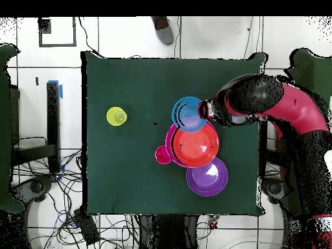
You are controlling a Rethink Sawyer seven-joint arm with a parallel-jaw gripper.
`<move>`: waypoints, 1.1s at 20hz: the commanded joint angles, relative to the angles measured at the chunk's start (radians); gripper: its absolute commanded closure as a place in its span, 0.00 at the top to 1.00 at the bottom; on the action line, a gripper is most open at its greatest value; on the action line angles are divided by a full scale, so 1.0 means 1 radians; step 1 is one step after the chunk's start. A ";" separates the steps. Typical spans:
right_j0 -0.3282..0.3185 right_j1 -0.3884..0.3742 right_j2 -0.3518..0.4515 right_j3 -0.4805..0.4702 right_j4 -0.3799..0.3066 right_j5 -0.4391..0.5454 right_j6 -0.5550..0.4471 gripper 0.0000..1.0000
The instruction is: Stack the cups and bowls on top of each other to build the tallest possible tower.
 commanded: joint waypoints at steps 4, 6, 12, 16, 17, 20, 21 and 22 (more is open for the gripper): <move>0.033 0.030 -0.060 0.035 -0.036 -0.019 0.064 0.00; 0.032 0.034 -0.065 0.024 -0.042 -0.008 0.056 0.00; 0.033 0.025 -0.080 0.023 -0.061 0.014 0.036 0.00; 0.031 0.035 -0.085 0.018 -0.074 0.016 0.018 0.00; 0.031 0.034 -0.086 0.020 -0.076 0.015 0.015 0.00; 0.034 0.034 -0.095 0.017 -0.080 0.028 0.014 0.00; 0.035 0.035 -0.099 0.016 -0.082 0.031 0.013 0.00; 0.036 0.038 -0.102 0.015 -0.082 0.031 0.012 0.00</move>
